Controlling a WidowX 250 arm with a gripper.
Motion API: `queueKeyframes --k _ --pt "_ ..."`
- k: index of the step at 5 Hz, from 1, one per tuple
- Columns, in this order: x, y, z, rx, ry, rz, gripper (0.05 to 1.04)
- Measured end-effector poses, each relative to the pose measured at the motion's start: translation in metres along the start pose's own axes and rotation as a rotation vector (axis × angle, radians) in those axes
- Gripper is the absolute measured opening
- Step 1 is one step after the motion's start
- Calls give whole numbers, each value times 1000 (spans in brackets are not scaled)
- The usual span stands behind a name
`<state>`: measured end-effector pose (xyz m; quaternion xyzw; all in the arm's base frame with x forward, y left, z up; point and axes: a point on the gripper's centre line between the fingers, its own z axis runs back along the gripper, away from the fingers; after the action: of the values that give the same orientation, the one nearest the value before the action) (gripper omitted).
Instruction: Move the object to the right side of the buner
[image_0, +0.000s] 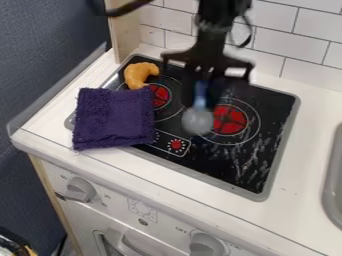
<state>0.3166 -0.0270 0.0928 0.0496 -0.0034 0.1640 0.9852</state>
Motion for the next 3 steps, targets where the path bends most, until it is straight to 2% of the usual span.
queueKeyframes --k 1,3 --pt "16 -11 4 19 4 -257 319" --pt "28 -30 9 -30 -68 -737 319"
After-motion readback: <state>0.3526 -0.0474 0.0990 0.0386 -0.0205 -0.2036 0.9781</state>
